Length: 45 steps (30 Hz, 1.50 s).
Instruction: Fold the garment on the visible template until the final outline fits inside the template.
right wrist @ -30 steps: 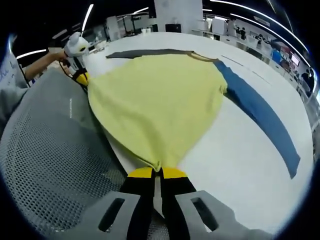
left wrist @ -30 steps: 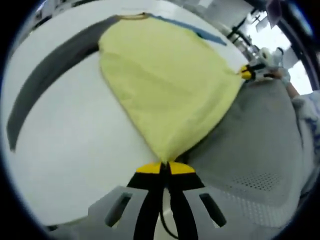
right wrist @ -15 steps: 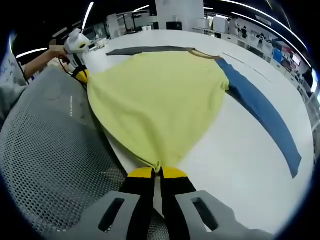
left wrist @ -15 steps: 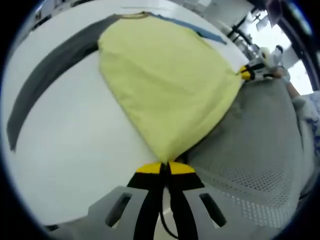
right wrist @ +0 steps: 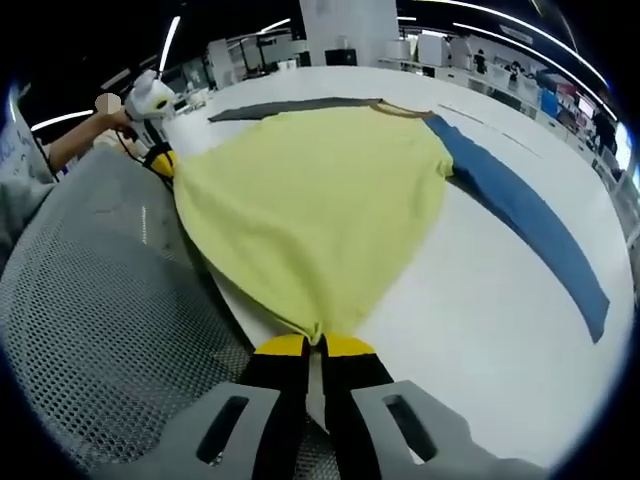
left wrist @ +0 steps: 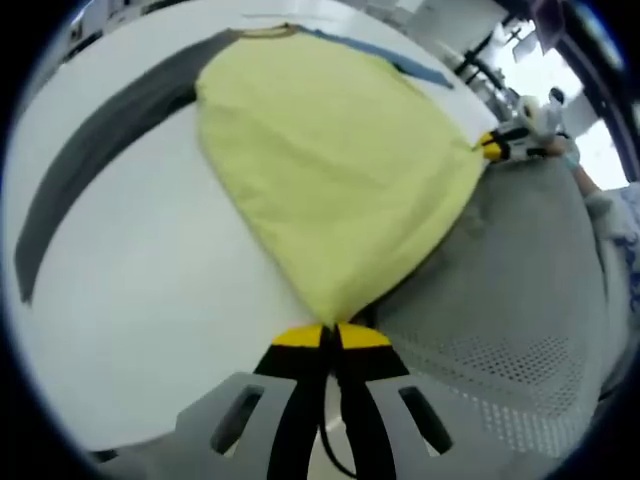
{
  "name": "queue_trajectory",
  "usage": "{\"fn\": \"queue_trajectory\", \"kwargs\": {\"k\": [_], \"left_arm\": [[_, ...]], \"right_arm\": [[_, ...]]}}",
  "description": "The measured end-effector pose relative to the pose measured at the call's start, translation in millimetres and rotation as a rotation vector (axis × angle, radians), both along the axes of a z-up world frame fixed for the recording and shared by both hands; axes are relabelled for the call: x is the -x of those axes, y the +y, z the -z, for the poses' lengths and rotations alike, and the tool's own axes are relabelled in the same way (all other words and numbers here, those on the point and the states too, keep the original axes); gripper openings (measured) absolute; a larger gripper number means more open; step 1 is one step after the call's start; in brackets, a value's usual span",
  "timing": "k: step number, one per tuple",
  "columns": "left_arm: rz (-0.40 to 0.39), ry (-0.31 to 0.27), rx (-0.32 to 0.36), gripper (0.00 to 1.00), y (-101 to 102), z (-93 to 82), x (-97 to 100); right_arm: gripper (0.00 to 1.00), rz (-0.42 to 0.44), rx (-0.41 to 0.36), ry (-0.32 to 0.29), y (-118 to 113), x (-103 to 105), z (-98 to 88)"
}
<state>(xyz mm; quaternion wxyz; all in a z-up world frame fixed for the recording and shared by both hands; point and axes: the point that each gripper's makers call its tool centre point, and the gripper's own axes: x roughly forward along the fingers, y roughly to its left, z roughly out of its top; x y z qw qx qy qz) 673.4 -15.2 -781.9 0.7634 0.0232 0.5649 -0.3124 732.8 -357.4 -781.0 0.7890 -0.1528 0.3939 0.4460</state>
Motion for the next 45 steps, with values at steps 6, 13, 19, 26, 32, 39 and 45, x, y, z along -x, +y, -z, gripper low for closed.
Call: {"fn": "queue_trajectory", "kwargs": {"k": [6,13,19,26,32,39,45], "left_arm": [[0.006,-0.021,-0.006,0.00,0.0,-0.4,-0.1],[0.019,-0.039,-0.017,0.02,0.8,-3.5,-0.9],[0.034,-0.077,-0.042,0.03,2.0,-11.1,-5.0],[0.049,-0.107,-0.048,0.03,0.5,-23.7,-10.5],[0.049,-0.143,-0.050,0.03,1.5,-36.7,-14.3],[0.056,-0.207,-0.059,0.03,0.4,-52.1,-22.5],[0.085,-0.235,-0.079,0.07,-1.7,-60.3,-22.6]], "right_arm": [[0.06,-0.008,-0.004,-0.007,0.7,0.0,-3.0],[0.08,-0.017,0.001,-0.011,-1.0,0.6,-5.1],[0.09,-0.011,-0.011,-0.018,-0.2,3.8,-10.4],[0.11,-0.011,-0.017,-0.023,-1.9,9.6,-16.7],[0.11,-0.020,0.003,-0.057,-5.5,12.4,-26.3],[0.11,-0.041,-0.021,-0.105,5.1,10.1,-47.8],[0.13,-0.084,-0.019,-0.134,17.6,8.5,-59.8]]}}
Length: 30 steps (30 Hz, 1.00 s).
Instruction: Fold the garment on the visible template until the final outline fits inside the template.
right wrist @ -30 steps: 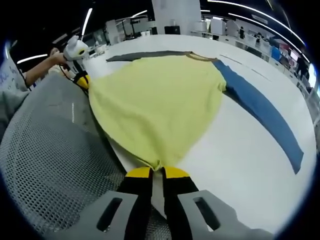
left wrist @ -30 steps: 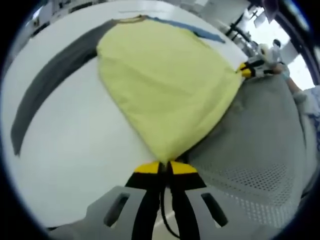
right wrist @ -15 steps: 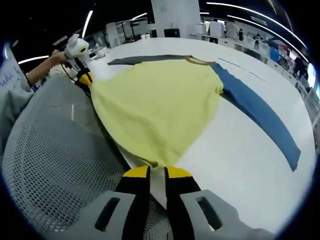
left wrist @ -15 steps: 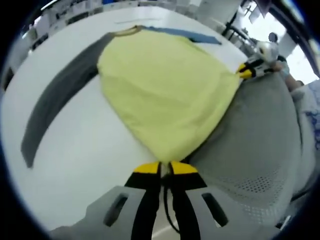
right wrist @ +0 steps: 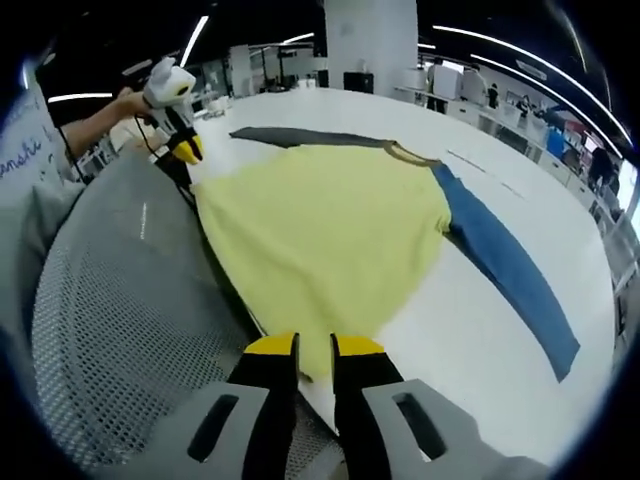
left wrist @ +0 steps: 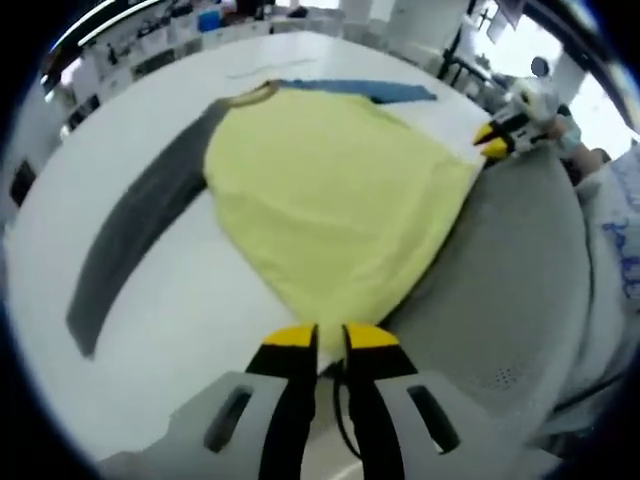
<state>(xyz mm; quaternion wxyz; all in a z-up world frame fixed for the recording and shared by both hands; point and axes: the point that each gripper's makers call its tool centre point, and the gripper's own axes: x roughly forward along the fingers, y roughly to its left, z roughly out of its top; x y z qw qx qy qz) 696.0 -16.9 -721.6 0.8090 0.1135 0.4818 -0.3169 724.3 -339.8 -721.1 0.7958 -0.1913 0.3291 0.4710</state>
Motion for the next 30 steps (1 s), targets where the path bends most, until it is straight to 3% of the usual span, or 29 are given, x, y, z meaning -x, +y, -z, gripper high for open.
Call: {"fn": "queue_trajectory", "kwargs": {"k": [13,20,30], "left_arm": [[0.065,-0.086,-0.001,0.18,-13.2,-28.7,5.0],[0.062,-0.140,0.025,0.24,-17.1,-44.3,-0.8],[0.084,-0.181,0.119,0.30,-31.6,-64.8,0.2]], "right_arm": [[0.21,-0.031,-0.041,-0.076,19.6,-6.6,-29.1],[0.23,-0.011,-0.078,-0.108,24.1,-11.4,-43.7],[0.32,0.011,-0.128,-0.124,26.3,-7.5,-61.6]]}}
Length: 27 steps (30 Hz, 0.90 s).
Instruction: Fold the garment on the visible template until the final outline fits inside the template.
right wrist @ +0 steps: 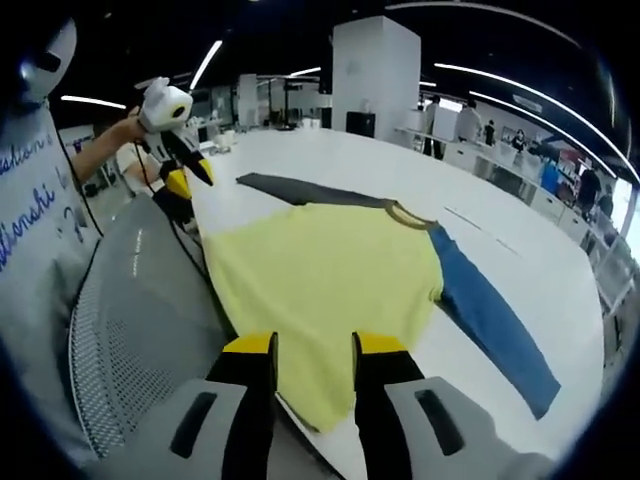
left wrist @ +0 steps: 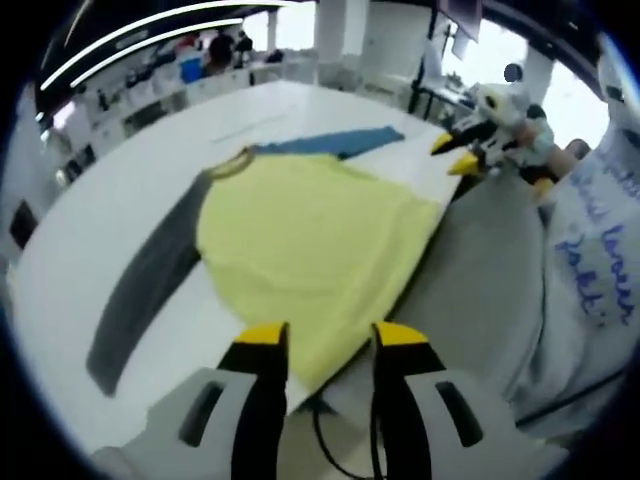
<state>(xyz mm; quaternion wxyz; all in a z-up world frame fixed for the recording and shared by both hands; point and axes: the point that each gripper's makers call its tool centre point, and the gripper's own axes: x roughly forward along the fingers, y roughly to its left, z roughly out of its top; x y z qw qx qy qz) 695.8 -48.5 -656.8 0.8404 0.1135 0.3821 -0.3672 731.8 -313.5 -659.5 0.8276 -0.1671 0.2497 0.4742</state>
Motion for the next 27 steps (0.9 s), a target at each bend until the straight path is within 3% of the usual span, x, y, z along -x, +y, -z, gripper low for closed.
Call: {"fn": "queue_trajectory", "kwargs": {"k": [5,9,14,27], "left_arm": [[0.017,-0.012,0.073,0.33,-9.9,-13.1,0.5],[0.016,-0.041,0.063,0.37,-9.8,-20.8,-1.0],[0.007,-0.060,0.059,0.40,-7.1,-24.2,-2.6],[-0.003,-0.087,0.058,0.51,-5.4,-26.0,1.4]], "right_arm": [[0.34,-0.014,-0.020,-0.028,6.6,1.1,-16.1],[0.38,-0.023,-0.036,-0.056,11.2,0.2,-26.6],[0.43,-0.010,-0.058,-0.051,9.6,-4.3,-24.2],[0.55,-0.012,-0.025,-0.049,3.0,-1.7,-21.0]]}}
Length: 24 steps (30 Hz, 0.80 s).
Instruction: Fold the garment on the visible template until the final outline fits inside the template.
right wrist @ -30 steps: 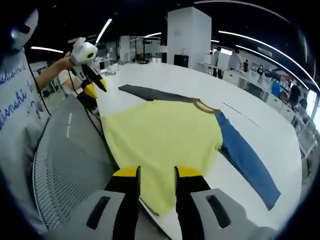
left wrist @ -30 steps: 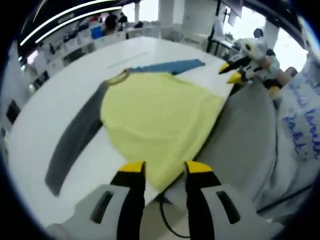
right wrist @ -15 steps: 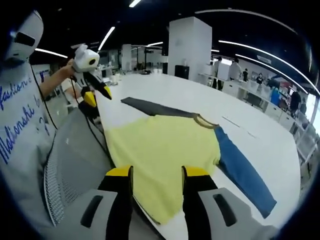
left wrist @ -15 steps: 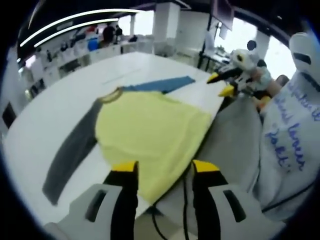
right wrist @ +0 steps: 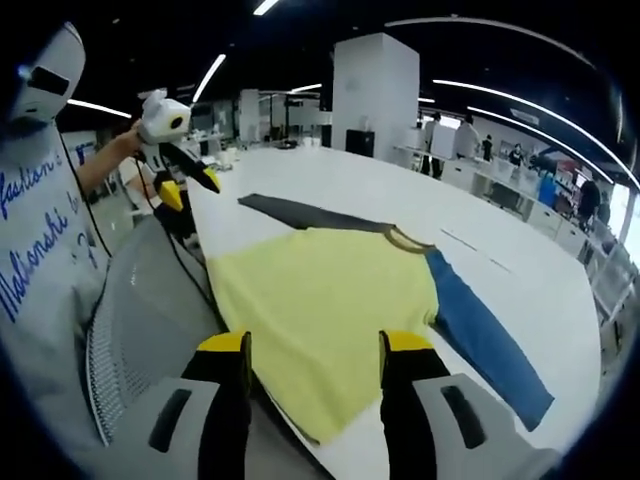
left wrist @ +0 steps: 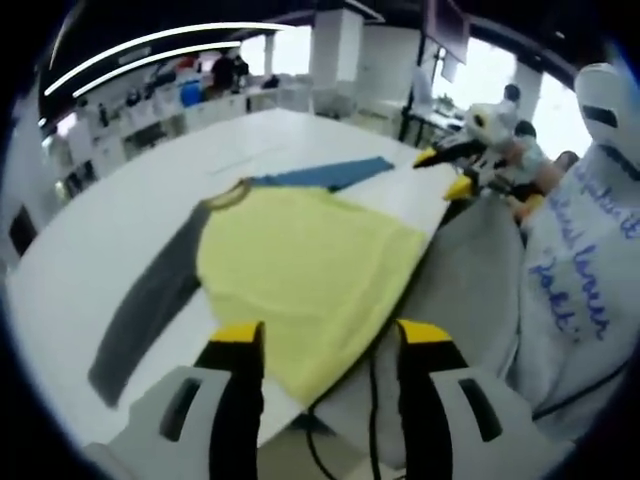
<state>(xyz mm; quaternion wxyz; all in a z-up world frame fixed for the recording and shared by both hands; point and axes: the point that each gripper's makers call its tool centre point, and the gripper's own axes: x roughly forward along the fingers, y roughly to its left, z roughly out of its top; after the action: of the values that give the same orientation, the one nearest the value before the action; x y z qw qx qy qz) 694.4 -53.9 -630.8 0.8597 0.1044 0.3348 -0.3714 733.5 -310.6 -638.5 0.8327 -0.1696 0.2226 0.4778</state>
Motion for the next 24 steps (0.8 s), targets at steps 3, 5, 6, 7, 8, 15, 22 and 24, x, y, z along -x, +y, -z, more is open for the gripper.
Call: {"fn": "queue_trajectory", "kwargs": {"k": [3,5,6,7,8,15,22,24], "left_arm": [[-0.004,-0.008,0.005,0.53,0.2,-1.7,-0.7],[-0.007,-0.008,0.003,0.55,0.7,-2.0,-0.6],[-0.011,-0.009,0.001,0.56,1.1,-2.1,-0.7],[-0.014,-0.013,0.000,0.59,1.2,-2.6,-0.9],[-0.014,-0.013,0.001,0.59,1.0,-2.9,-0.7],[-0.011,-0.023,0.007,0.63,0.3,-6.4,-0.4],[0.011,-0.014,0.005,0.70,-1.6,-4.5,4.9],[0.001,-0.012,0.003,0.72,-0.2,-3.9,4.8]], "right_arm": [[0.58,0.015,-0.003,-0.009,-2.0,-0.9,-3.7],[0.61,0.020,-0.021,-0.007,-2.8,-1.0,-7.8],[0.61,0.023,-0.028,-0.007,-3.1,-1.3,-9.6],[0.62,0.027,-0.040,-0.007,-3.9,-1.9,-11.8],[0.64,0.031,-0.048,-0.006,-4.2,-2.4,-13.2],[0.77,0.063,-0.051,0.010,-10.0,-6.5,-9.5],[0.82,0.068,-0.038,0.024,-12.2,-4.3,-4.4],[0.84,0.070,-0.031,0.017,-13.0,-4.4,-4.2]]}}
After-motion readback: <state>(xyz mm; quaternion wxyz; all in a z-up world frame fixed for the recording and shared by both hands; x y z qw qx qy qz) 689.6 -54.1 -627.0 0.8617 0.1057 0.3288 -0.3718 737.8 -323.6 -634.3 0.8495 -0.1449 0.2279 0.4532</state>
